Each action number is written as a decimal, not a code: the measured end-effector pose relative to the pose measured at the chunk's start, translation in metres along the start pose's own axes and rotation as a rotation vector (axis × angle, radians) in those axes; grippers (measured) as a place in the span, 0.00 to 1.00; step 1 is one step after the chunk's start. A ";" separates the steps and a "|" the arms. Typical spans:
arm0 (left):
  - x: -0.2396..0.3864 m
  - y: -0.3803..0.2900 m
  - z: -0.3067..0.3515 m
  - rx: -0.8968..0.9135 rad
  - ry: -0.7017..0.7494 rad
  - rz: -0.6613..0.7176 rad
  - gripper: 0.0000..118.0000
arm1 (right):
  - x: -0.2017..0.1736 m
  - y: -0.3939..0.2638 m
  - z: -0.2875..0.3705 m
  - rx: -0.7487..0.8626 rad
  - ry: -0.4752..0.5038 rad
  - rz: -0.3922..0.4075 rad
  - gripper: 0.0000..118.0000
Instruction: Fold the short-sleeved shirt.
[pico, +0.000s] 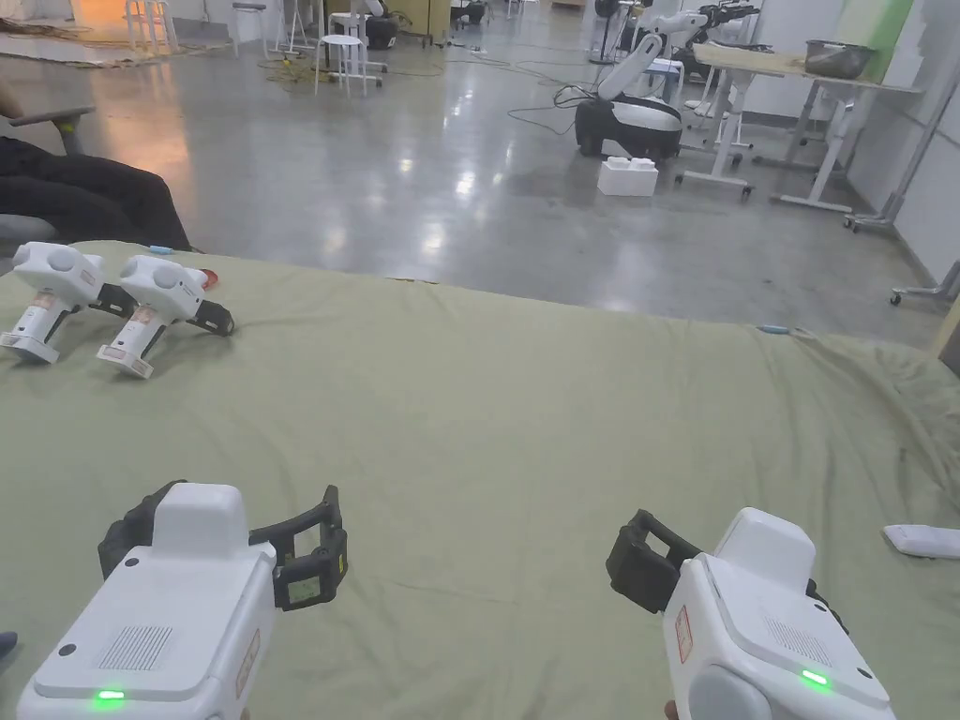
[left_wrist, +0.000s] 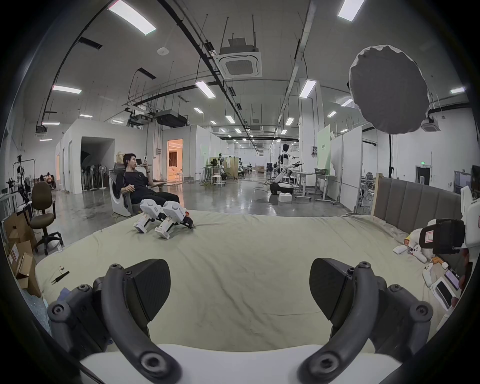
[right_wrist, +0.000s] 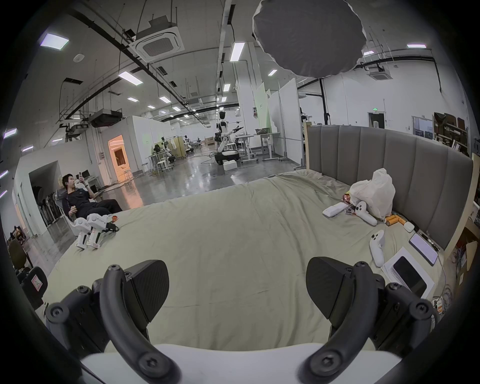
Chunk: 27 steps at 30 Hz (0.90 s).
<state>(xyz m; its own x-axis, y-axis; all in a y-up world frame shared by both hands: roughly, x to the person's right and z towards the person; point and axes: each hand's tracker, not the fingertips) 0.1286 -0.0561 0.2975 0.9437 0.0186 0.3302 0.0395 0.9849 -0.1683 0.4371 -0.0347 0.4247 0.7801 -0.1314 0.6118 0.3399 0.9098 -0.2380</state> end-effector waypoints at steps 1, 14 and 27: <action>0.000 0.000 0.000 0.001 0.002 -0.005 0.93 | 0.001 0.000 0.000 -0.001 0.004 -0.009 0.91; 0.001 -0.001 -0.002 0.000 0.009 -0.016 0.94 | 0.002 -0.004 0.002 0.103 0.052 0.061 0.91; -0.004 0.003 -0.004 0.027 0.001 -0.013 0.94 | 0.008 -0.008 0.002 0.235 0.087 0.124 0.92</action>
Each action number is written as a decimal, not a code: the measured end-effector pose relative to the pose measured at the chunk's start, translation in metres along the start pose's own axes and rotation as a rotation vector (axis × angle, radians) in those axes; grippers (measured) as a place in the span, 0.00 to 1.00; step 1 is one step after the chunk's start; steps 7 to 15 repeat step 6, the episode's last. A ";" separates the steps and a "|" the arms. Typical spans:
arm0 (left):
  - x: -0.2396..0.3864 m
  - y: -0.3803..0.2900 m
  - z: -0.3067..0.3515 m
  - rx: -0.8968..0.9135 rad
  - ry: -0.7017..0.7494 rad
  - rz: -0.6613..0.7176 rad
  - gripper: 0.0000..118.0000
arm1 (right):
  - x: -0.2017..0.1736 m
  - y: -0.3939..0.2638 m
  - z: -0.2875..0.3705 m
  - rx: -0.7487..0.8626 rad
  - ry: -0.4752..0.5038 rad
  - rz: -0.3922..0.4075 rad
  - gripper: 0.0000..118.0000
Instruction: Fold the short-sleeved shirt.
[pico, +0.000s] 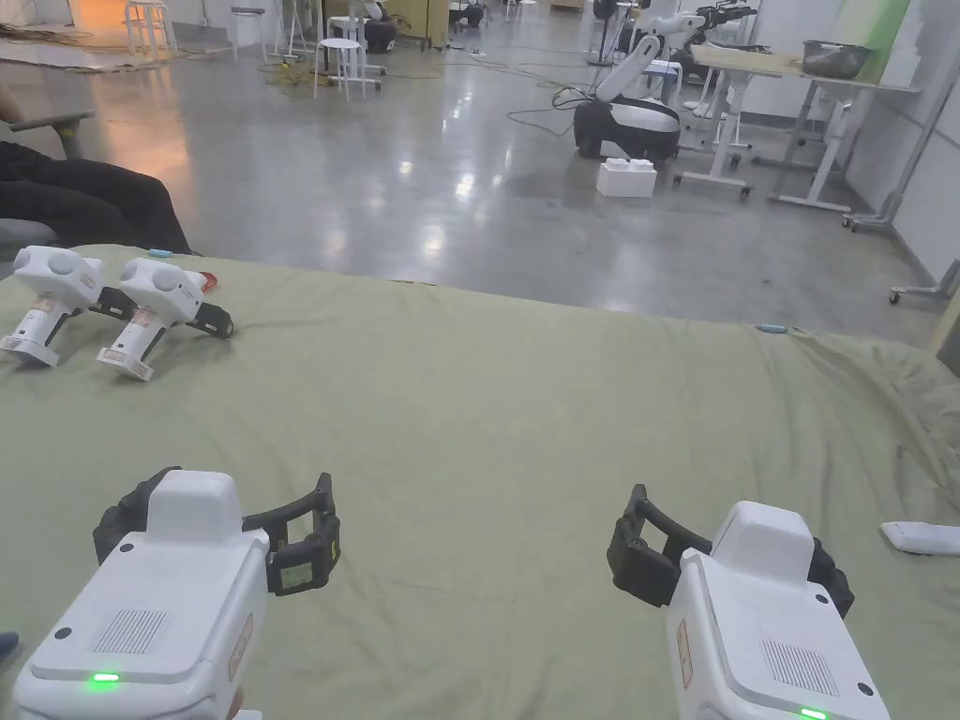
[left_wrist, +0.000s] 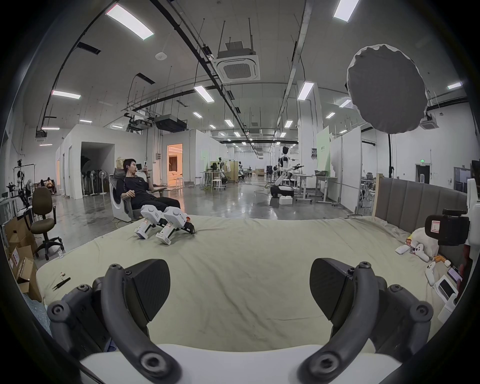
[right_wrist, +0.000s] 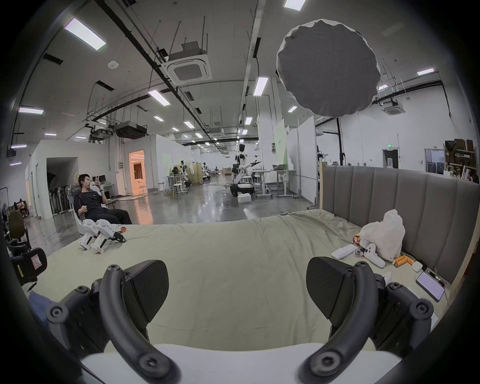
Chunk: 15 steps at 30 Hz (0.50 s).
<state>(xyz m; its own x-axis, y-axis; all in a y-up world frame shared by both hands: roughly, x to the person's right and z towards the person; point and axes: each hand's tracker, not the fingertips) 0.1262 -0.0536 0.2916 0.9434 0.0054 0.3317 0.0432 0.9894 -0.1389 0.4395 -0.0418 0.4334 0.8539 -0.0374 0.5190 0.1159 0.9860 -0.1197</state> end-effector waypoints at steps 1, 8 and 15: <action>0.000 0.000 0.000 0.004 -0.002 0.000 0.94 | 0.000 0.000 0.000 0.002 -0.002 -0.001 0.93; -0.003 0.001 -0.003 0.009 -0.010 0.007 0.94 | 0.001 0.000 -0.001 0.010 -0.003 -0.009 0.93; -0.003 0.001 -0.003 0.009 -0.010 0.007 0.94 | 0.001 0.000 -0.001 0.010 -0.003 -0.009 0.93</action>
